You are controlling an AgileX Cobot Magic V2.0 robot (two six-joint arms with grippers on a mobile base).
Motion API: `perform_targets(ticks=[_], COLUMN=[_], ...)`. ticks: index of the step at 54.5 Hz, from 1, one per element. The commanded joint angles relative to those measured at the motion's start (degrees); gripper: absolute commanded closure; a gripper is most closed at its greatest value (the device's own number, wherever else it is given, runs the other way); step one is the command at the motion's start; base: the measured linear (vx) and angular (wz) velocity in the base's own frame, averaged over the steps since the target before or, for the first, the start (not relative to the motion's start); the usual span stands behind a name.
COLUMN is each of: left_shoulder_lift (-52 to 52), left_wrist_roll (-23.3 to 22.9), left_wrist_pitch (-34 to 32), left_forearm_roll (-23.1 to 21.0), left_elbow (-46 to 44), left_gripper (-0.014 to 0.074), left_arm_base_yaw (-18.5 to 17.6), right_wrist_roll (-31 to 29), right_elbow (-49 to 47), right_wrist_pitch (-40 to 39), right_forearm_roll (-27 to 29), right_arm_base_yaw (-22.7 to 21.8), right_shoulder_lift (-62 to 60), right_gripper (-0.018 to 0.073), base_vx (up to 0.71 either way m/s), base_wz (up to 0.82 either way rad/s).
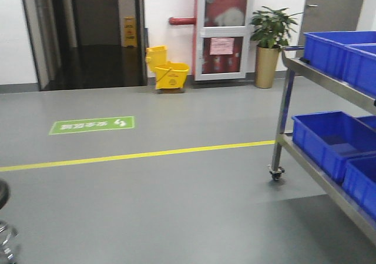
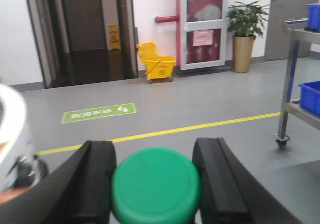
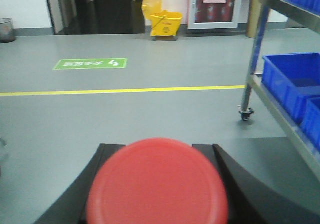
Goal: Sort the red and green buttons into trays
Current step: 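Drive the base to the green and red trays holding both buttons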
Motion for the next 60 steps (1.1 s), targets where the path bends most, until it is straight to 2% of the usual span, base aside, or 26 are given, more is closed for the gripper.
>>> perform_targets(ticks=[1,60], left_shoulder_lift=[0.55,0.55], left_wrist_roll=[-0.42,-0.42], left_wrist_pitch=[-3.92,-3.92], left_forearm_roll=[0.04,0.04], left_elbow=[-2.17,-2.17], left_gripper=[0.0594,0.0594], left_arm_base_yaw=[-0.17,-0.17], right_wrist_roll=[-0.13,-0.13], right_elbow=[-2.13,-2.13], right_wrist_pitch=[-4.81,-4.81], right_forearm_roll=[-0.79,-0.79], right_arm_base_yaw=[-0.07,-0.07], right_shoulder_lift=[0.55,0.55], right_gripper=[0.0559,0.0559], base_vx=[0.62,0.57], base_wz=[-0.34,-0.43])
